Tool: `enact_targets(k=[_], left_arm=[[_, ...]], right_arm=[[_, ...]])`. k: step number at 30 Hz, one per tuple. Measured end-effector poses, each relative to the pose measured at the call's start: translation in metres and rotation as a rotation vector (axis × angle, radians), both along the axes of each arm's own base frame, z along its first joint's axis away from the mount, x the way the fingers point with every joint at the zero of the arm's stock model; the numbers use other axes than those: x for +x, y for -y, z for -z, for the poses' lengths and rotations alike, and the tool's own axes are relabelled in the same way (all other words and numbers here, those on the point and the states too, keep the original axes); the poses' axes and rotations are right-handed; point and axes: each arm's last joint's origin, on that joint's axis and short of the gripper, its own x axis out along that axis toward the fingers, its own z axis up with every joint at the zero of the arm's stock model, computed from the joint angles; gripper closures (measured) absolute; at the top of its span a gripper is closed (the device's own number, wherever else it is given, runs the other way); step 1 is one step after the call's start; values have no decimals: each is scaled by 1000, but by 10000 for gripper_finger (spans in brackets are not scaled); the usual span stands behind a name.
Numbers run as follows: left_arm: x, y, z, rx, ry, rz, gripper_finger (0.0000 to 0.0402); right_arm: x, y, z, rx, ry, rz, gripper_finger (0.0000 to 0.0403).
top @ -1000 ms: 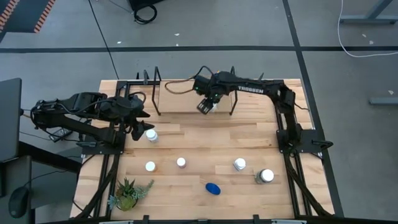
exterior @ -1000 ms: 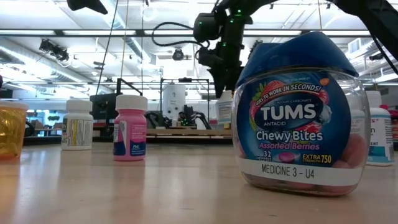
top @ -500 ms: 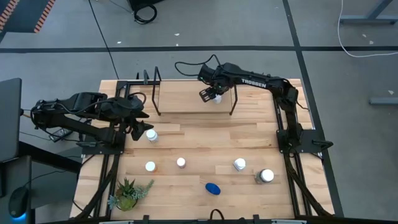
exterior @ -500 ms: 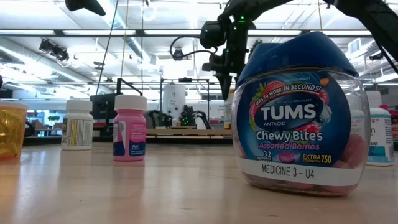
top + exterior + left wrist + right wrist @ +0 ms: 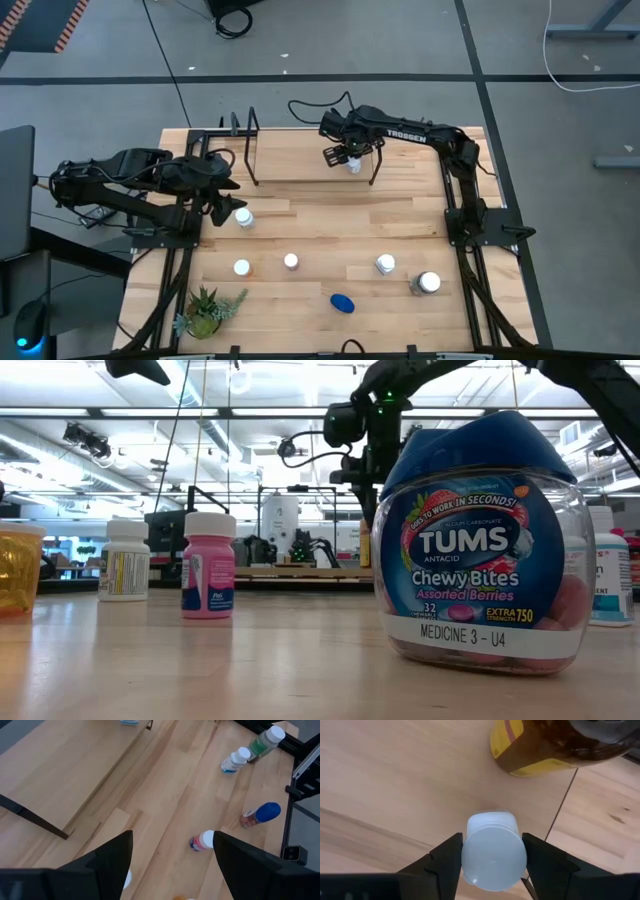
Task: Pick and place medicine bottles onto shelf by color
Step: Put the middle white pill bottle on the shelf, then put the pink pill bottle on the shelf
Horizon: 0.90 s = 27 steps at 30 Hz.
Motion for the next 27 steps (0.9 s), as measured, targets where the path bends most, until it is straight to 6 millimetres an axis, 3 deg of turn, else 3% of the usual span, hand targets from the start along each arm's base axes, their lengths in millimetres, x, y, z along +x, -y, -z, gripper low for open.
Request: enact_targets(k=[6,22,27], left_arm=[[0,0,0,18,-4,19,120],[0,1,0,20,-7,42,120],[0,1,0,20,-7,42,120]], right_arm=[[-1,-2,0,6,-15,24,186],[1,-3,0,-9,-16,-24,116],[2,-3,-12,-21,-12,-79,115]])
